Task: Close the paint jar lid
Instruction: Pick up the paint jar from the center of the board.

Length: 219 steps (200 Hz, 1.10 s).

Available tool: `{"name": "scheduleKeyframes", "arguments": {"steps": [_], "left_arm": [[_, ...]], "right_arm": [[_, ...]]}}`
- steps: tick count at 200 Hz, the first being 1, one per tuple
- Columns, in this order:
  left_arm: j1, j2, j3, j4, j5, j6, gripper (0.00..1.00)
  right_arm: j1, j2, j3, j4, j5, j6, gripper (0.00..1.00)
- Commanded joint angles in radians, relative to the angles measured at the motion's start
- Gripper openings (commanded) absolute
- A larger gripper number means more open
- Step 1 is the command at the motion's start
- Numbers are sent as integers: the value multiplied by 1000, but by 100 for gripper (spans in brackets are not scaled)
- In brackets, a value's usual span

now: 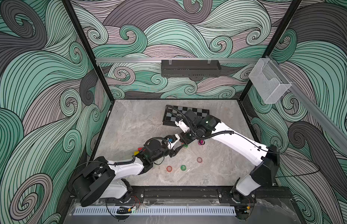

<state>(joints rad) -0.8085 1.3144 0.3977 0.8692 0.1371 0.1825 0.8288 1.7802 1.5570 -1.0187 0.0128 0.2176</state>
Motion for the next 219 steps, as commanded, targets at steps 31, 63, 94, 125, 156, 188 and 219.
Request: {"name": "scheduleKeyframes", "arguments": {"steps": [31,63,94,125,156,188,219], "left_arm": [[-6,-33,41,-8,-6,-34,59],[-6,-29,48,-24,14,-32,57],[-6,-29,50,-29,23,-37,55],[-5,-27,53,-35,31,-35,53],[-5,-29,50,-36,32,-35,49],[-5,-41,47,-29,29,-39,44],[-6,-47,46,-32,30,-40,40]], "right_arm": [[8,28,35,14,-18,19,35],[11,32,40,14,-24,24,34],[12,34,41,16,-25,28,34],[12,37,48,16,-27,32,34],[12,40,53,16,-35,35,34],[13,42,54,17,-39,39,34],[13,45,56,17,-40,41,34]]}}
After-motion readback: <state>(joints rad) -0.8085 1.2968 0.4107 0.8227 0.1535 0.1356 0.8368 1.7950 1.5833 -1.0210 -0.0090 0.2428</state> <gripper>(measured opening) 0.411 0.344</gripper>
